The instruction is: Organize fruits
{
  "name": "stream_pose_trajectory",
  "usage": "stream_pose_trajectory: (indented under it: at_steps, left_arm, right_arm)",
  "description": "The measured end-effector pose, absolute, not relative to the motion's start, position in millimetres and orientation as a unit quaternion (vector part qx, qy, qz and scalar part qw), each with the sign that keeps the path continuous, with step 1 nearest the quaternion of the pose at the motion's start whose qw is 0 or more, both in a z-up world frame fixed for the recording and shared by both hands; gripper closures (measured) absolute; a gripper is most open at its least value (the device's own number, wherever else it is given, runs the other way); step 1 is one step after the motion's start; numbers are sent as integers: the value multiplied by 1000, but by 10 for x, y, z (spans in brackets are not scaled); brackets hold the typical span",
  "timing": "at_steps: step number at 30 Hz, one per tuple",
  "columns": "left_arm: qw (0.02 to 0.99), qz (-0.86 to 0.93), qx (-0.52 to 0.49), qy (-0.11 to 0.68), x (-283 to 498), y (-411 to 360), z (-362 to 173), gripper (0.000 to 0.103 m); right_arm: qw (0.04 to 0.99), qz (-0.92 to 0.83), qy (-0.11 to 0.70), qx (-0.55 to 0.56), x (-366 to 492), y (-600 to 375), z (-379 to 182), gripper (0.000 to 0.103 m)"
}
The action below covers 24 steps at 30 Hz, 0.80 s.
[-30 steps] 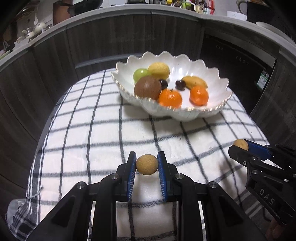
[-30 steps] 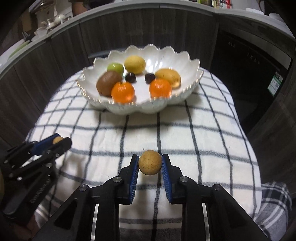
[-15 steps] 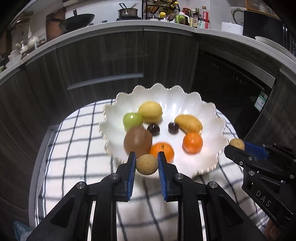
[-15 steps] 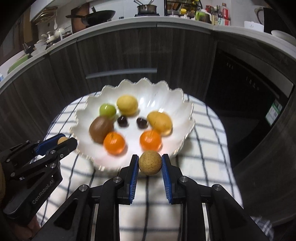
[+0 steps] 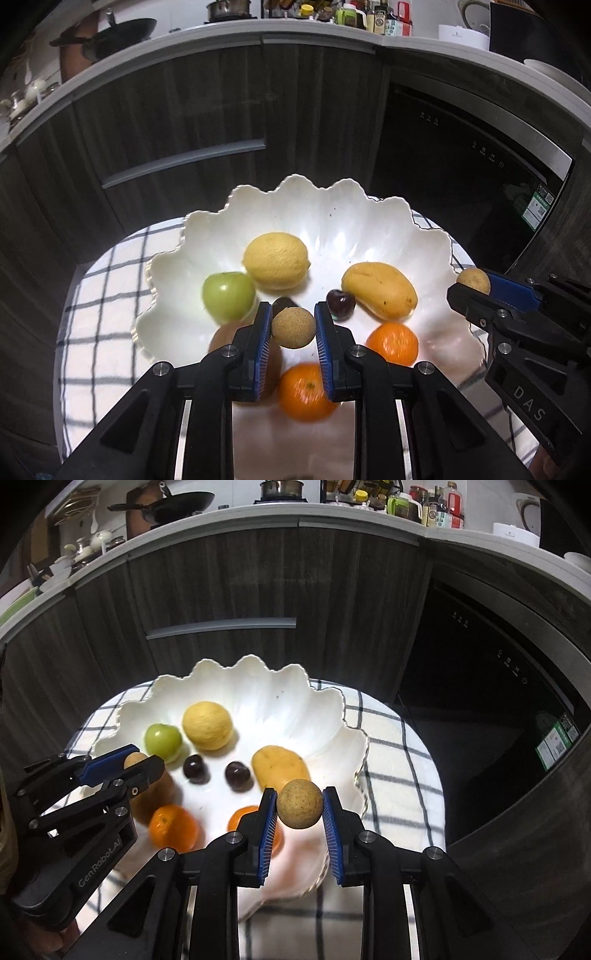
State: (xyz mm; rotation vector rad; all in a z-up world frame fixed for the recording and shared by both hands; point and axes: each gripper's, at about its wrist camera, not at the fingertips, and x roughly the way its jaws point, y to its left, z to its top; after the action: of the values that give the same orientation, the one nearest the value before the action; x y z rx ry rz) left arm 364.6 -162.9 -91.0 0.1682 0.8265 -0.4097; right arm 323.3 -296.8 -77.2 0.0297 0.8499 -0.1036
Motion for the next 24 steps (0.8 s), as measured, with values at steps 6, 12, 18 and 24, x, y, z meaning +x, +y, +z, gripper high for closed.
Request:
stream_pose_trajectory:
  at_steps: [6,12,18,24]
  left_arm:
    - [882,-204,80,418,3850,-1747,-1032,79]
    - [874,-205,81,434,3915,-1806,-1138,79]
    - [873,-200,87,436,3909,-1799,-1171,62]
    - [879,-184,89,431,3864,-1724,-1120,50]
  right_arm:
    - [903,-54,426,11,3422,-3064,-874,77]
    - [894,-50,444,21,3493,-3103,-964,77]
    - [892,-53,449,19,3495,-3102,-980,77]
    - [893,-57,446,21,3468,-3105,-942,56]
